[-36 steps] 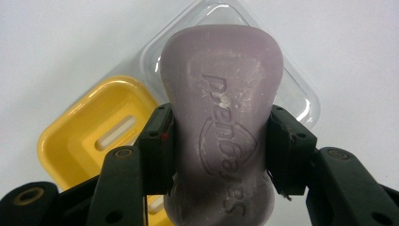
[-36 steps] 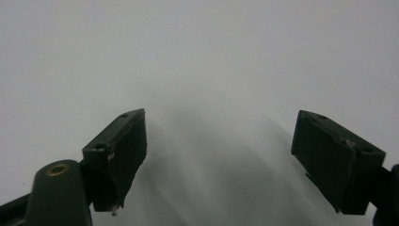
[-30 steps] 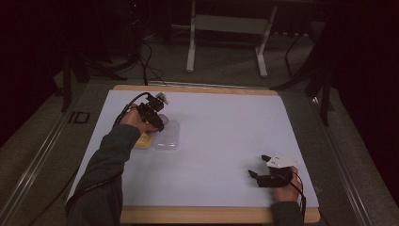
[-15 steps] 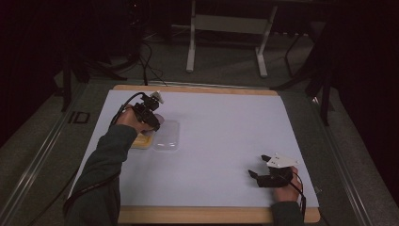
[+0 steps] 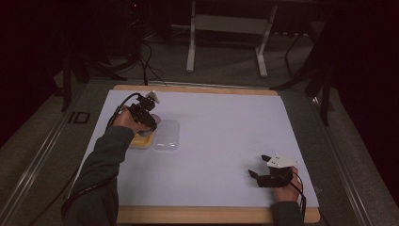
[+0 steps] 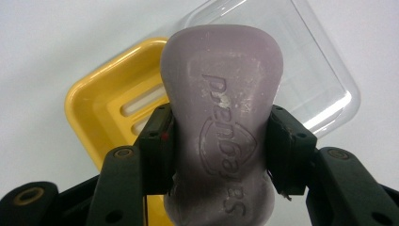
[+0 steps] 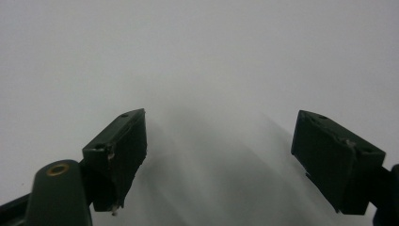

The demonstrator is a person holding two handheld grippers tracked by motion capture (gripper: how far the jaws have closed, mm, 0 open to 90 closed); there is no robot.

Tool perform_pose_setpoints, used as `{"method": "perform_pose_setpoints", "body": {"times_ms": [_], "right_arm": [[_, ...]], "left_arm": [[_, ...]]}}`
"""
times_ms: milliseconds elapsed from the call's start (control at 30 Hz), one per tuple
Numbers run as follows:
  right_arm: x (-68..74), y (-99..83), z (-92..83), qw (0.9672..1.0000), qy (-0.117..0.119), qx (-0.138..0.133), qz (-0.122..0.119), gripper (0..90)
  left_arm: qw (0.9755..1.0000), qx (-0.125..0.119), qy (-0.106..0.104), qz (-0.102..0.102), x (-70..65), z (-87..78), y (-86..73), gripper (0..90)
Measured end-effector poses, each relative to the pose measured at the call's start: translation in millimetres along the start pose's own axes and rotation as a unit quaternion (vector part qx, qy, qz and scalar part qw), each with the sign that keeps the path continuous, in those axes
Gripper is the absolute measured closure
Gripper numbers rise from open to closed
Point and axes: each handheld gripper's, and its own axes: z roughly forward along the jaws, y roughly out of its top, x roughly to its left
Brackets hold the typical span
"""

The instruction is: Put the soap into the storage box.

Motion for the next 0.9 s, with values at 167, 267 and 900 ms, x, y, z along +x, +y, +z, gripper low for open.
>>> {"method": "perform_pose_setpoints", "body": {"times_ms": [167, 267, 900], "right_arm": [[-0.1, -0.1, -0.3, 1.0000, 0.000, -0.001, 0.001, 18.4], [0.0, -0.1, -0.3, 1.0000, -0.001, -0.002, 0.001, 18.4], [0.2, -0.1, -0.3, 1.0000, -0.001, -0.002, 0.000, 18.4]], "left_arm": [[1.0000, 0.000, -0.001, -0.004, 2.8, 0.3, -1.6, 49.9], [1.0000, -0.001, -0.001, -0.009, 4.0, 0.4, -2.6, 49.9], [0.9988, -0.008, -0.010, -0.048, 16.5, 6.6, -10.2, 49.8]]}}
